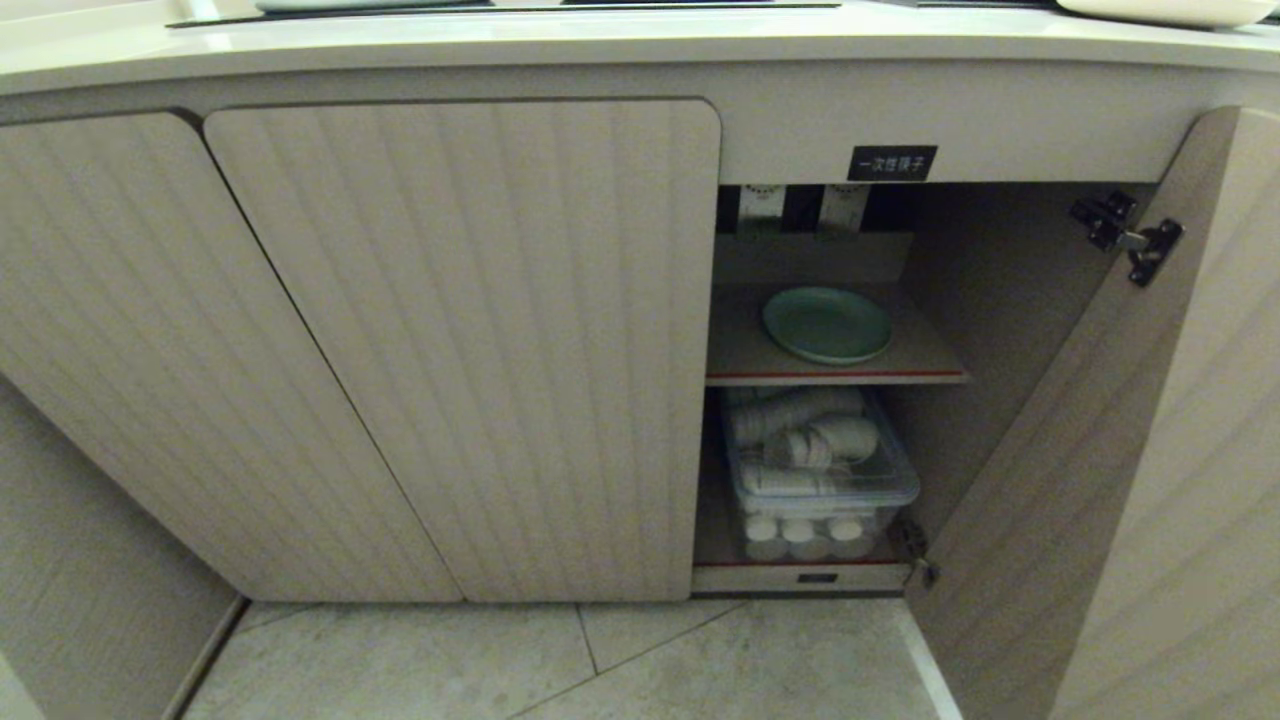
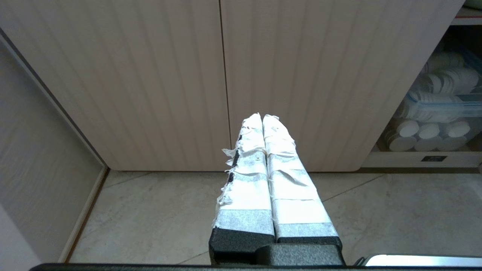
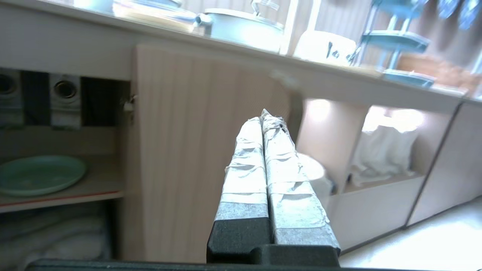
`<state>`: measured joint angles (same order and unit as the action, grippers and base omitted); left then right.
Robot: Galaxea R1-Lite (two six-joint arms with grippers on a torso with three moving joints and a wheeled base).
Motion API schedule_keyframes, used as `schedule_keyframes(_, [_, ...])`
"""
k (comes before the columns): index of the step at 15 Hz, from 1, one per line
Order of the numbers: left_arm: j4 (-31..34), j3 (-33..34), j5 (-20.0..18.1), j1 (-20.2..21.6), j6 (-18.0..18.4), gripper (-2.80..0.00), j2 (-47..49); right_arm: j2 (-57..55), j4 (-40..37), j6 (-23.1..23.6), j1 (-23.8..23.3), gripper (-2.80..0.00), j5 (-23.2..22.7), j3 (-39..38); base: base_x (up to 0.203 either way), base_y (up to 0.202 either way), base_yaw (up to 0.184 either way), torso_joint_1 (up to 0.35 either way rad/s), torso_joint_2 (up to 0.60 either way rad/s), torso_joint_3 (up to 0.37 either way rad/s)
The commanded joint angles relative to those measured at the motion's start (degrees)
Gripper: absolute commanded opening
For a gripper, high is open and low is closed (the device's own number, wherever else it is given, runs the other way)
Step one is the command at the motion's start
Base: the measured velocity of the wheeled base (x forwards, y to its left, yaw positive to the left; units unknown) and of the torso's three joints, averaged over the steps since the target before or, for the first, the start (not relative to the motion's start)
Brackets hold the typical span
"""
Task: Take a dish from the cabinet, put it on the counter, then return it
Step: Close the cabinet door
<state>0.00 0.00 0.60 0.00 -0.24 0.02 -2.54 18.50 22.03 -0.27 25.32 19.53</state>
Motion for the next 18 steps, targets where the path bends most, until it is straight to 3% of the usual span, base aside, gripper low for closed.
schedule_keyframes(1, [0.00, 0.00, 0.02, 0.00, -0.02, -2.80, -0.02, -0.36, -0.55, 1.43, 0.00, -2.80, 0.26, 1.39, 0.000, 0.000, 0.000, 0.000, 0.00, 0.000])
schedule_keyframes(6, [0.00, 0.00, 0.02, 0.00, -0.02, -2.80, -0.02, -3.03, -11.40, 1.12, 0.08, -2.80, 3.80, 6.83, 0.000, 0.000, 0.000, 0.000, 0.00, 0.000])
schedule_keyframes(10, [0.00, 0.00, 0.02, 0.00, -0.02, -2.80, -0.02, -9.94, -4.32, 0.73, -1.00, -2.80, 5.07, 7.24, 0.000, 0.000, 0.000, 0.000, 0.00, 0.000])
schedule_keyframes(14, [0.00, 0.00, 0.02, 0.00, -0.02, -2.80, -0.02, -11.49, -3.64, 1.33, -1.86, -2.80, 5.14, 8.26, 0.000, 0.000, 0.000, 0.000, 0.00, 0.000])
schedule_keyframes(15, [0.00, 0.00, 0.02, 0.00, -0.02, -2.80, -0.02, -12.89, -3.22, 1.34, -2.73, -2.80, 5.11, 8.75, 0.000, 0.000, 0.000, 0.000, 0.00, 0.000])
schedule_keyframes(18, [0.00, 0.00, 0.02, 0.00, -0.02, -2.80, -0.02, -14.16, -2.22, 0.56, -12.51, -2.80, 4.85, 9.53, 0.000, 0.000, 0.000, 0.000, 0.00, 0.000])
